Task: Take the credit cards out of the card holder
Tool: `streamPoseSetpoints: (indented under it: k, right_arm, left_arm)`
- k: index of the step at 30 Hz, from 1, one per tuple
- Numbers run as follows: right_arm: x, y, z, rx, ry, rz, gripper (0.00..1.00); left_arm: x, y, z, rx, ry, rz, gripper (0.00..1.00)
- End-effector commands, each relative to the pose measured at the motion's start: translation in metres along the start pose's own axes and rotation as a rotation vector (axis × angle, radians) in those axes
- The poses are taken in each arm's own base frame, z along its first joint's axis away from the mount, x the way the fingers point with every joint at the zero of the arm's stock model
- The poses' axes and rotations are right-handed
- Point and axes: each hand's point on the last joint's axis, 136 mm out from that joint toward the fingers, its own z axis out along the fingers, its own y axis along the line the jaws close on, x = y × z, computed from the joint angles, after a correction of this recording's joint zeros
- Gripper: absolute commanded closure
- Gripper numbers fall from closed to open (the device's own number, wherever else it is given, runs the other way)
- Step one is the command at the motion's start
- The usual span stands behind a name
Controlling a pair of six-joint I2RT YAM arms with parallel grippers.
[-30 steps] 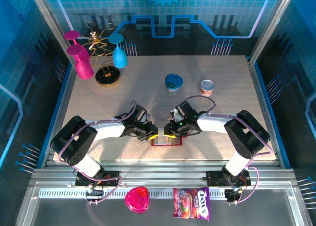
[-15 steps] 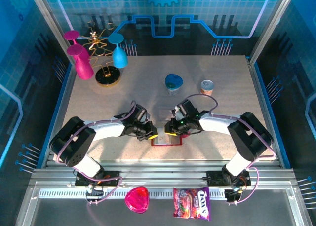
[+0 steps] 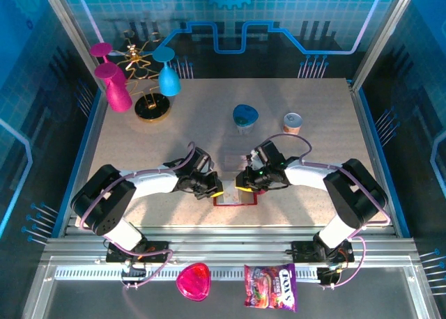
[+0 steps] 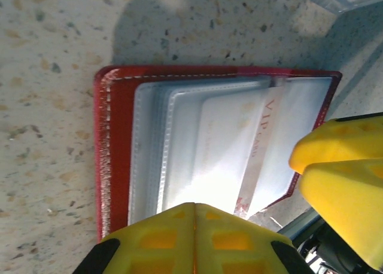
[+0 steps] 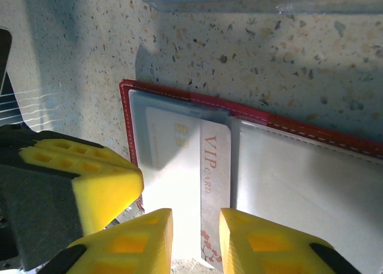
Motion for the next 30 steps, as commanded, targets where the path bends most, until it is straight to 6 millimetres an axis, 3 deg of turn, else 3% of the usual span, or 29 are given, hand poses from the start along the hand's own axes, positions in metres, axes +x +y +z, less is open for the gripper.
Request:
streamPoseSetpoints:
  k: [1,30]
  right_arm:
    - [0.004,-0.008,0.004,-0.005,0.027,0.01,0.73]
    - [0.008,-0.014,0.015,-0.032,0.051,0.04,0.81]
  left_arm:
    - [0.0,0.008,0.002,-0.057,0.001,0.021,0.94]
    - [0.002,0.014,0.005,-0.076,0.013,0.009,0.94]
